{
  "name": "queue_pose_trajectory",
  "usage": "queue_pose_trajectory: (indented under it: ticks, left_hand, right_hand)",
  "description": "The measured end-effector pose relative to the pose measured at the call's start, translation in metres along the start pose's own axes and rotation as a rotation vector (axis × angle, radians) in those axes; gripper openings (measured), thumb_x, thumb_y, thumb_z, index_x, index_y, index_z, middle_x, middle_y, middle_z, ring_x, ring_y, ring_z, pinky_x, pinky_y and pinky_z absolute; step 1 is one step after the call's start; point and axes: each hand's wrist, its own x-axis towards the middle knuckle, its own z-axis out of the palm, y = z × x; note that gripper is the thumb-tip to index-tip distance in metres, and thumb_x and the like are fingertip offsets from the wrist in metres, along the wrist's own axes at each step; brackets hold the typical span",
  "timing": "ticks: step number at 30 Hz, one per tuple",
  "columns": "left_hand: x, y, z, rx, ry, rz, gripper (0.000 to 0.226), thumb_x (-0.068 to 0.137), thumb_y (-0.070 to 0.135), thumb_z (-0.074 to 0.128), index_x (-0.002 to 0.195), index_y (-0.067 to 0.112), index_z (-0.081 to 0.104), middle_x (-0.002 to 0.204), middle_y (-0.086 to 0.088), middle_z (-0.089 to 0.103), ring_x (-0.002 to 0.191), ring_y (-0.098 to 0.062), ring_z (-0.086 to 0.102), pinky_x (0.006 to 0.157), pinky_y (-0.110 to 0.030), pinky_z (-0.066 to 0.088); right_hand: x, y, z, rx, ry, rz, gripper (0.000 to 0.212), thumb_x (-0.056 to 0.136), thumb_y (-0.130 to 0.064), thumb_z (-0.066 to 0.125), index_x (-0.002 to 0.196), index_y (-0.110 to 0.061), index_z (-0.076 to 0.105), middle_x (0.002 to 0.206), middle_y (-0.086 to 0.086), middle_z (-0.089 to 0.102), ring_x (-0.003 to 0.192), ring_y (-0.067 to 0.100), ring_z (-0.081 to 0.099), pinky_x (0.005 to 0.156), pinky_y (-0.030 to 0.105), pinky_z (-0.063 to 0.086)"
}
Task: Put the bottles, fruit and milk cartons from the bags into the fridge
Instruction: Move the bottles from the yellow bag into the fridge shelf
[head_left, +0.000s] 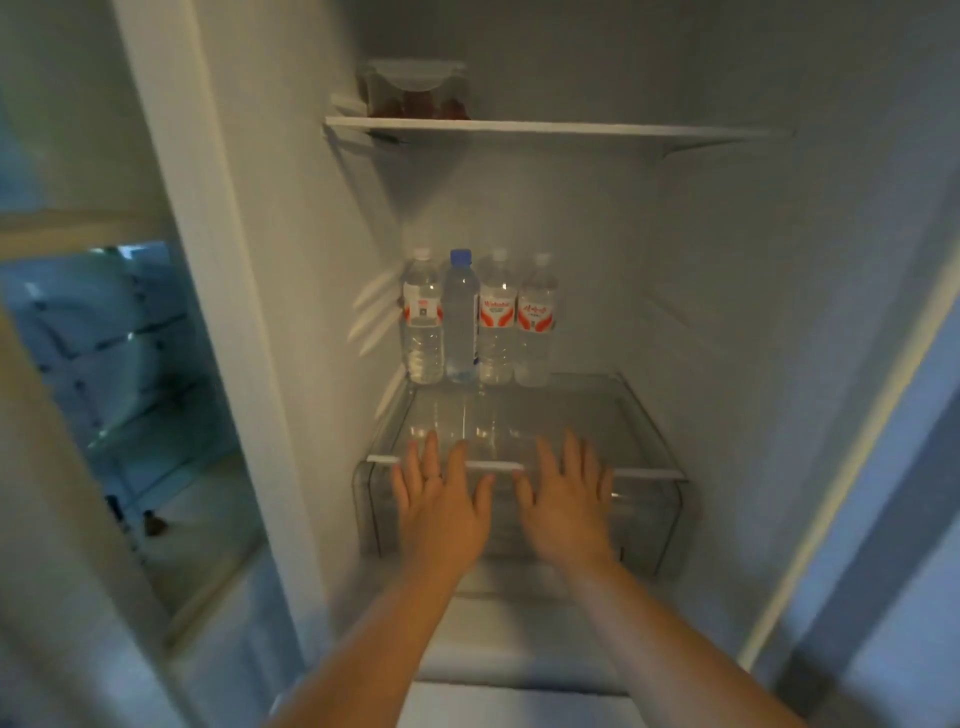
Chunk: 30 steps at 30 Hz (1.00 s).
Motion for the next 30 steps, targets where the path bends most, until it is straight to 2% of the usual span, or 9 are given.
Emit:
queue_pose_trajectory:
  ticks: [1, 3, 5, 7, 11, 19, 30]
  left_hand:
    - [-0.018, -0.003, -0.001, 0.042, -0.065, 0.000, 0.069, 0.098, 0.057, 0.032, 0.158, 0.027, 0.019, 0.168, -0.008, 0.002, 0.154, -0.033, -0.003, 0.123, -0.054, 0.004]
    - [-0.052, -0.010, -0.006, 0.115, -0.240, -0.003, 0.077, 0.101, 0.055, 0.035, 0.159, 0.028, -0.008, 0.165, -0.004, -0.022, 0.152, -0.030, -0.018, 0.123, -0.053, 0.002]
    - [-0.083, -0.011, -0.017, 0.159, -0.399, -0.041, 0.075, 0.101, 0.058, 0.032, 0.159, 0.029, -0.006, 0.166, -0.004, -0.021, 0.153, -0.028, -0.017, 0.123, -0.054, 0.002]
    - [-0.119, -0.009, -0.026, 0.156, -0.484, -0.076, 0.072, 0.101, 0.061, 0.031, 0.159, 0.032, 0.001, 0.167, -0.002, -0.015, 0.154, -0.028, -0.012, 0.123, -0.054, 0.002]
    - [-0.204, -0.006, -0.044, 0.101, -0.407, -0.094, 0.074, 0.098, 0.067, 0.029, 0.158, 0.038, -0.002, 0.167, 0.002, -0.016, 0.153, -0.027, -0.015, 0.122, -0.052, -0.003]
    - [-0.358, -0.003, -0.099, 0.066, -0.368, -0.199, 0.077, 0.096, 0.070, 0.028, 0.157, 0.041, -0.008, 0.166, 0.004, -0.019, 0.152, -0.024, -0.020, 0.120, -0.050, -0.010]
    - [-0.539, 0.032, -0.175, 0.048, -0.306, -0.373, 0.080, 0.089, 0.073, 0.023, 0.158, 0.040, 0.000, 0.167, 0.004, -0.012, 0.153, -0.021, -0.017, 0.120, -0.047, -0.011]
  right_hand:
    - [-0.017, 0.003, 0.003, -0.027, -0.073, 0.006, 0.072, 0.093, -0.059, 0.020, 0.156, -0.024, 0.027, 0.164, 0.015, 0.016, 0.151, 0.036, 0.011, 0.120, 0.055, 0.008]
    - [-0.051, 0.011, 0.003, -0.036, -0.119, -0.017, 0.072, 0.096, -0.059, 0.023, 0.159, -0.026, 0.011, 0.167, 0.010, 0.000, 0.153, 0.033, 0.000, 0.121, 0.055, 0.003]
    - [-0.083, 0.020, -0.001, -0.045, -0.261, -0.005, 0.070, 0.100, -0.059, 0.029, 0.159, -0.028, 0.008, 0.166, 0.005, -0.013, 0.153, 0.029, -0.005, 0.120, 0.054, -0.001]
    - [-0.115, 0.028, -0.008, -0.028, -0.424, 0.060, 0.066, 0.100, -0.062, 0.027, 0.158, -0.033, 0.015, 0.166, 0.003, -0.012, 0.153, 0.028, -0.005, 0.120, 0.056, -0.003]
    - [-0.185, 0.042, -0.023, 0.062, -0.383, 0.047, 0.065, 0.100, -0.062, 0.025, 0.157, -0.036, 0.011, 0.166, 0.001, -0.014, 0.152, 0.028, -0.010, 0.120, 0.059, -0.002]
    - [-0.313, 0.038, -0.069, 0.159, -0.545, -0.061, 0.067, 0.099, -0.065, 0.022, 0.157, -0.039, 0.000, 0.164, -0.007, -0.020, 0.152, 0.023, -0.016, 0.120, 0.057, -0.007]
    - [-0.469, 0.056, -0.141, 0.263, -0.588, -0.219, 0.067, 0.099, -0.063, 0.029, 0.157, -0.039, 0.005, 0.165, -0.011, -0.014, 0.152, 0.017, -0.015, 0.121, 0.053, -0.008]
